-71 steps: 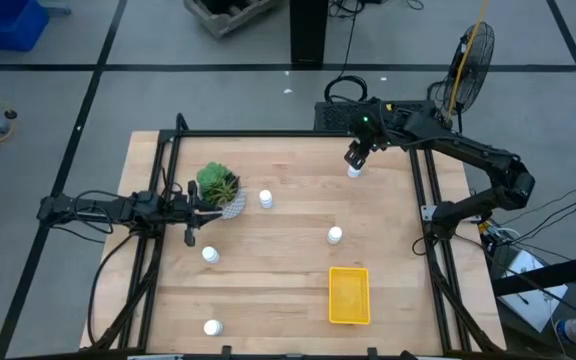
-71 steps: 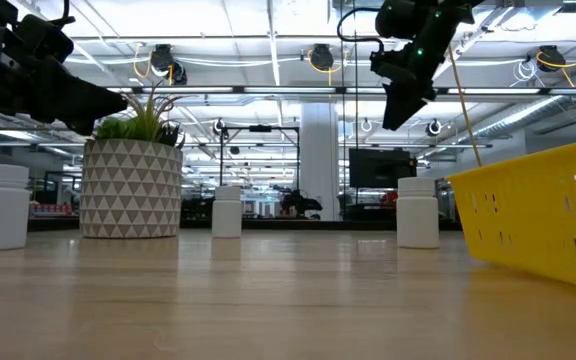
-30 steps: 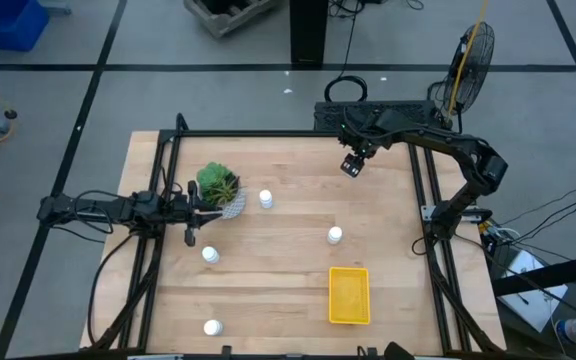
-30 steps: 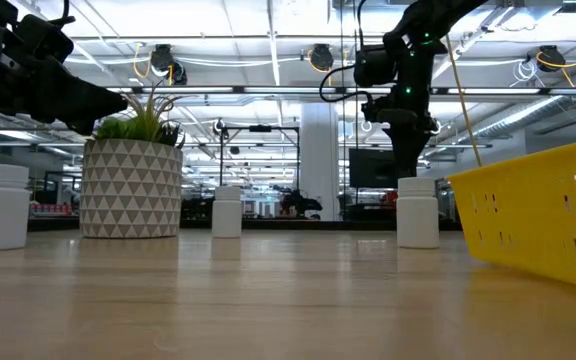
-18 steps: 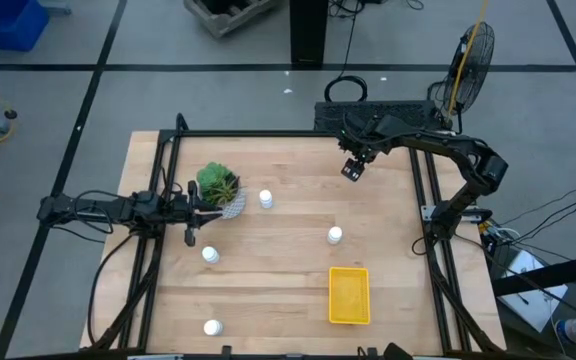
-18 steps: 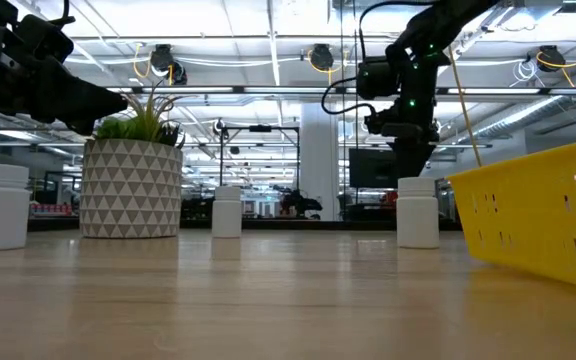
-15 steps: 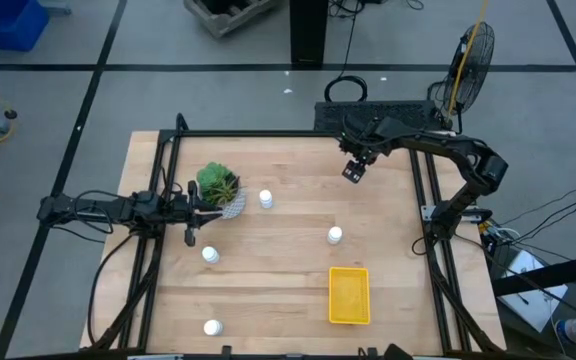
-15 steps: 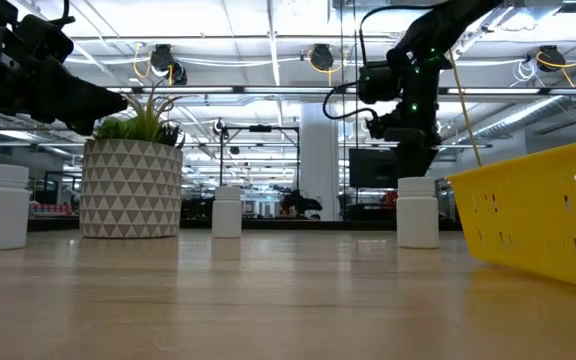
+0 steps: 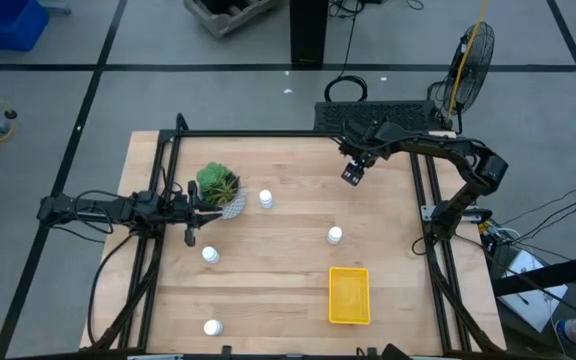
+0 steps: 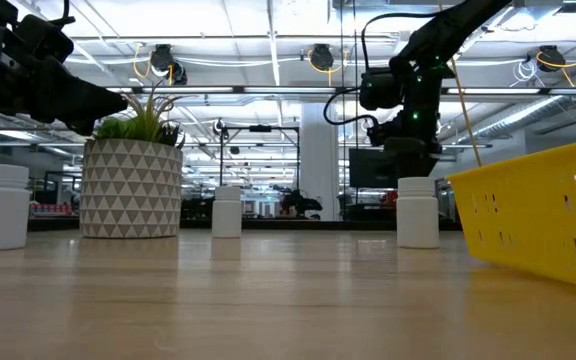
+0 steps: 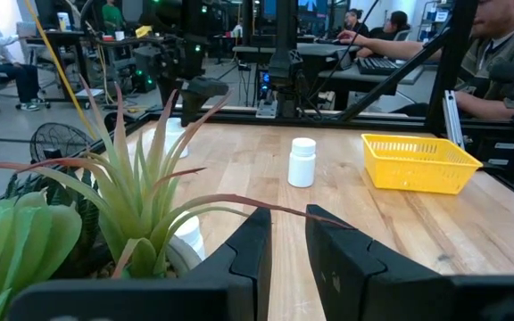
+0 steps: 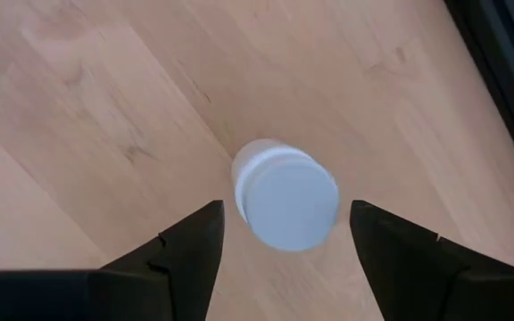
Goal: Pick and place pill bottles into a basket
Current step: Put the pill bottle into the basket
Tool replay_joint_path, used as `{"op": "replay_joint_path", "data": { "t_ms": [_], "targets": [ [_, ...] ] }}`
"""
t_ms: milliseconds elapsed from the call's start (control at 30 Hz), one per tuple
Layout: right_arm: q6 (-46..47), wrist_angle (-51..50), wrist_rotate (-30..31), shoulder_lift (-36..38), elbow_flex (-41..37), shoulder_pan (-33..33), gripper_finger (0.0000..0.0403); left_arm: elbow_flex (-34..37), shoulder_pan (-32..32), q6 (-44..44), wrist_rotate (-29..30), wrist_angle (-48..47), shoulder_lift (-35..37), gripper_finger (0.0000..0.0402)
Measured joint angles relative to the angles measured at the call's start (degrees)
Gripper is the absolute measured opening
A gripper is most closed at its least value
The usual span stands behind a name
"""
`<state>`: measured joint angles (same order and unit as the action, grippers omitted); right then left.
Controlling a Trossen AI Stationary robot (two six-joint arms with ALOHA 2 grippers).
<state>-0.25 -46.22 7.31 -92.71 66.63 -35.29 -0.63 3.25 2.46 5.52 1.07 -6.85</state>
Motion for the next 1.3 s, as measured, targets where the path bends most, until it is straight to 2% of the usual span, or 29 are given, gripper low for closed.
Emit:
{"op": "replay_joint_path", "data": {
  "t_ms": [900,1300],
  "targets": [
    [0.9,1.48,-0.37,0.0,-0.04,0.0,0.0238,0.0,0.0,0.61,-0.02,-0.01,0.0,0.0077],
    [0.55,4.95,-0.17,0.0,-3.54,0.0,0.0238,0.01,0.0,0.6,-0.02,-0.01,0.0,0.0077]
  ]
}}
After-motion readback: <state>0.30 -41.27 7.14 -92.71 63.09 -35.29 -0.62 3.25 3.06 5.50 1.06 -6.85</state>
